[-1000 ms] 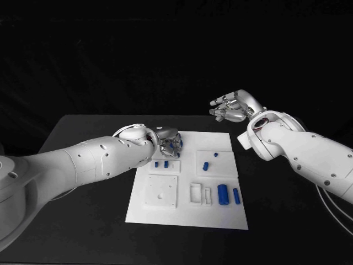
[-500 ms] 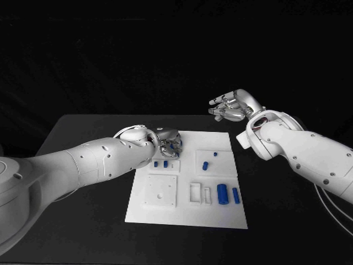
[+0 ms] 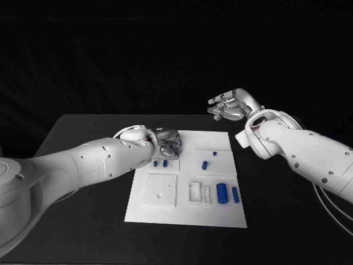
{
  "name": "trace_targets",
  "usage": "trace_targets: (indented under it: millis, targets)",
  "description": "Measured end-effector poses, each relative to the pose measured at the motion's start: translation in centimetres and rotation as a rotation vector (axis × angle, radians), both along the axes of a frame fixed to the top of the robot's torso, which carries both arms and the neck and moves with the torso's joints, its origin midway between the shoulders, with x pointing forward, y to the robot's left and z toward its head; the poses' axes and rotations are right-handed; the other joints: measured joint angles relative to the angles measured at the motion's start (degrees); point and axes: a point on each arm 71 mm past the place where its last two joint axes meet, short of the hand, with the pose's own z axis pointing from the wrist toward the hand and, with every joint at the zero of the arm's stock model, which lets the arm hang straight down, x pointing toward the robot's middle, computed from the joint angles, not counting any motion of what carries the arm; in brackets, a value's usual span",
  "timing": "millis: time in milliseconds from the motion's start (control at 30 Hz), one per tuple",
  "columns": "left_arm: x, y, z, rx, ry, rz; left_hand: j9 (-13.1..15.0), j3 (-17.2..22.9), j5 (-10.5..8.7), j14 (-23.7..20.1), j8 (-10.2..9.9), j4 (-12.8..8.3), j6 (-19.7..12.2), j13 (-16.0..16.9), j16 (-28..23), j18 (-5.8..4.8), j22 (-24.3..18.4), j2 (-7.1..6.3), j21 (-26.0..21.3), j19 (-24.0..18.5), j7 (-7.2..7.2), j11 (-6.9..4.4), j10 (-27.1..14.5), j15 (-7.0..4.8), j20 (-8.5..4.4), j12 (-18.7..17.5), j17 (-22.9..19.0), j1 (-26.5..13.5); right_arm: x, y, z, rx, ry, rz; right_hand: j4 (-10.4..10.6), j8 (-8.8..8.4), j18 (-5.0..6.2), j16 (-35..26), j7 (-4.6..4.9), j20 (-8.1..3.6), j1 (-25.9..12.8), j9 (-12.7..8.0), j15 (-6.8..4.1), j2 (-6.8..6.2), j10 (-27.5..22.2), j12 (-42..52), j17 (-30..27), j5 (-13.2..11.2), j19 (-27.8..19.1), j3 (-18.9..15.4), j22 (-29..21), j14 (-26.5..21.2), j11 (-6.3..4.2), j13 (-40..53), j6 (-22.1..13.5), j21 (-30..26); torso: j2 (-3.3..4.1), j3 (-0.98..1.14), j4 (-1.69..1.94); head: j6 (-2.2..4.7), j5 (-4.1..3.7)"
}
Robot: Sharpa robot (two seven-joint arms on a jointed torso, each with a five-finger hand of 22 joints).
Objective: Assemble the parts on the task board
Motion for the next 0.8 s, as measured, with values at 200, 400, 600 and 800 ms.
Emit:
trace_targets:
  millis: [200,400,600,800]
  targets:
    - [0.05,-0.12,-0.07,0.005,0.001,-0.003,0.00,0.02,0.00,0.02,0.00,-0.36,0.00,0.00,0.00,0.00,0.06,0.23,1.55,-0.28,0.00,-0.01,0.00,-0.01,-0.29,0.00,0.00,-0.23,0.00,0.00,0.00,0.001,0.000,0.000,0.00,0.00,0.00,0.00,-0.01,0.18,0.00,0.00,0.00,0.00,0.00,0.00,0.00,0.00,-0.18,0.00,-0.68,0.00,0.00,0.00,0.00,0.45,0.04,-0.04,0.00,-0.06,-0.13]
    - [0.13,-0.03,-0.13,0.008,-0.001,-0.004,0.09,0.42,0.96,0.35,0.00,-1.45,1.25,-0.18,0.22,0.78,0.04,1.15,2.86,-0.40,0.21,-0.36,1.47,-0.08,-0.40,-0.26,-0.01,0.69,0.01,-0.01,0.00,0.001,0.001,0.000,0.00,0.00,0.00,0.00,-0.01,0.18,-0.01,0.00,0.00,-0.02,0.00,0.00,0.00,0.00,-0.18,0.00,-0.75,0.00,0.00,0.01,-0.01,0.46,0.04,-0.04,0.00,-0.12,-0.19]
    - [0.23,0.25,-0.17,0.009,-0.007,-0.003,0.16,-0.17,1.01,1.55,-0.05,-2.11,3.13,-0.18,0.47,0.46,-0.23,1.82,4.83,-0.60,-0.19,-0.84,3.58,-0.51,-0.59,-0.64,0.20,1.37,0.02,-0.01,-0.01,0.002,0.001,0.000,0.24,0.00,0.00,0.00,-0.01,0.18,-0.23,0.00,0.00,-0.24,0.00,0.00,0.00,0.00,-0.18,-0.24,-1.19,0.00,0.00,0.01,-0.01,0.66,0.01,-0.04,-0.02,-0.13,-0.25]
    - [0.16,0.39,-0.30,0.000,-0.021,-0.006,0.19,-0.50,0.77,2.20,-0.22,-2.46,4.00,-0.18,0.62,1.00,-0.13,2.35,5.98,-0.60,-0.31,-1.12,4.80,-0.76,-0.59,-0.44,0.20,1.92,0.02,0.01,-0.01,0.004,0.001,0.000,0.24,0.00,-0.01,0.00,-0.02,0.17,-0.23,0.00,0.00,-0.24,0.00,0.00,0.01,0.22,-0.18,-0.24,-1.72,0.00,0.00,0.01,-0.01,0.99,-0.02,-0.01,0.01,-0.13,-0.25]
